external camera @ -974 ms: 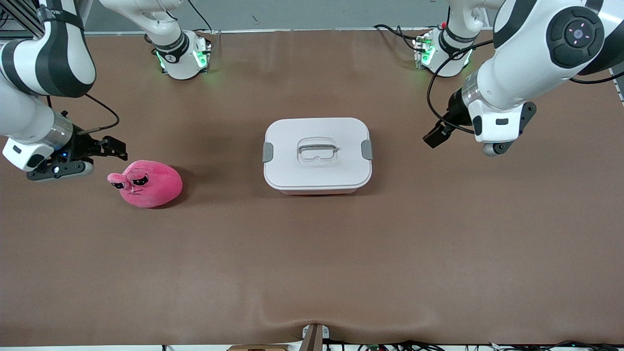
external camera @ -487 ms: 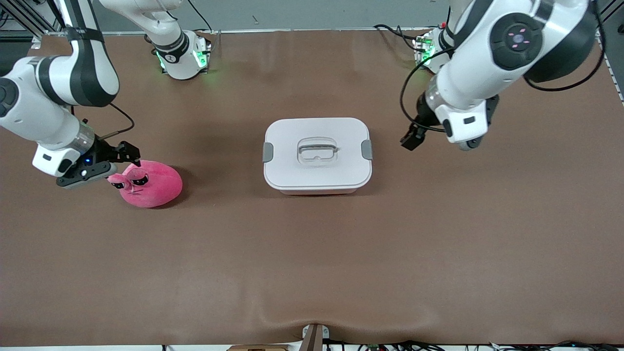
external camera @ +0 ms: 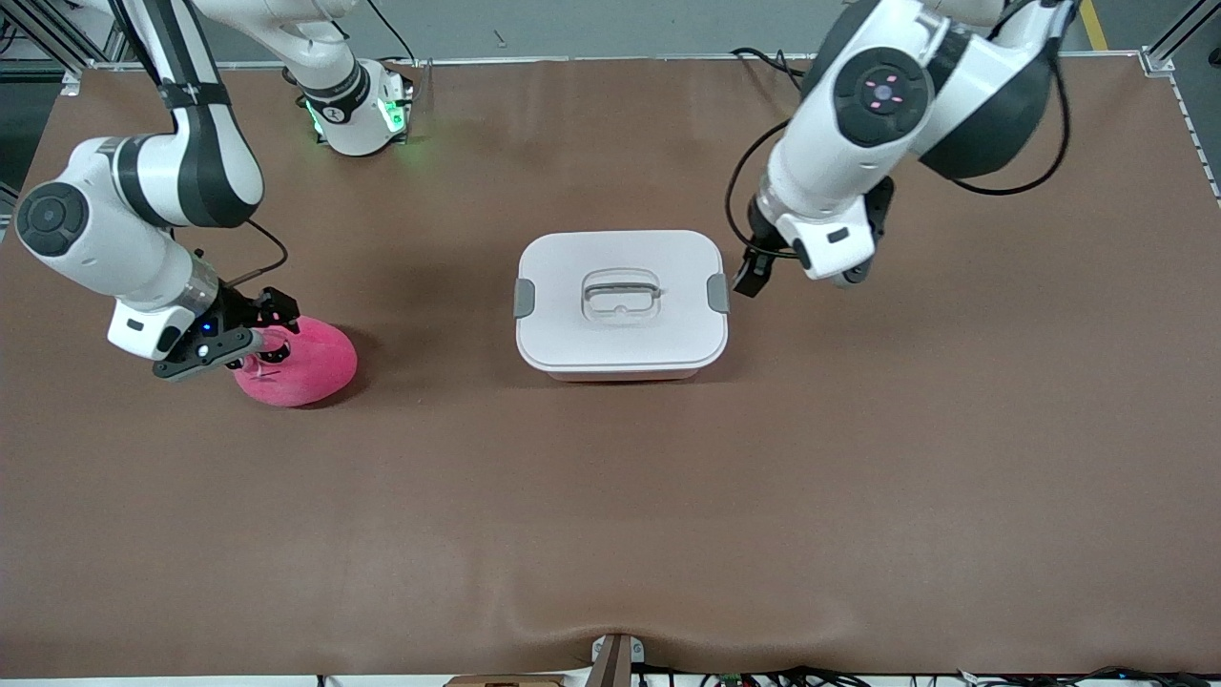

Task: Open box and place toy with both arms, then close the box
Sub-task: 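Move the left gripper to the lid handle while the right gripper reaches the toy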

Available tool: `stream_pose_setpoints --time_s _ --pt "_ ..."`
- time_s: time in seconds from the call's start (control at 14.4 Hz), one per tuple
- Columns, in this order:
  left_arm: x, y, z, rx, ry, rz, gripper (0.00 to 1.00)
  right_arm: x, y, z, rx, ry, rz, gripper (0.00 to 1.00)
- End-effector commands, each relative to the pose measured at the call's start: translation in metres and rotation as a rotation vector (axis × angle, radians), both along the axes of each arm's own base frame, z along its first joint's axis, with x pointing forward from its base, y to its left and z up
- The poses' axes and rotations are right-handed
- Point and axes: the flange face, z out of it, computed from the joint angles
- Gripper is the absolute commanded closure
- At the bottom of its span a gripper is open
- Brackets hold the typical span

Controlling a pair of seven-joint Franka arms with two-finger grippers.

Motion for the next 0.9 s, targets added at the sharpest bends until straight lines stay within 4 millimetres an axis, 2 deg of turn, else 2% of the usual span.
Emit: stream_pose_setpoints --time_s 0.0,0.49,0.84 --pt "-0.008 -0.021 -0.011 0.048 -0.045 0.06 0.0 0.005 -0.001 -0.015 -0.004 -0.006 0.008 0.0" --pt "-0.018 -0.063 -0.043 0.077 -0.078 0.129 0.0 -0.001 -0.007 -0.015 -0.007 0.026 0.084 0.0" --pt "-0.026 -0.098 -0.069 0.054 -0.102 0.247 0.0 -0.004 -0.009 -0.022 -0.008 0.042 0.094 0.0"
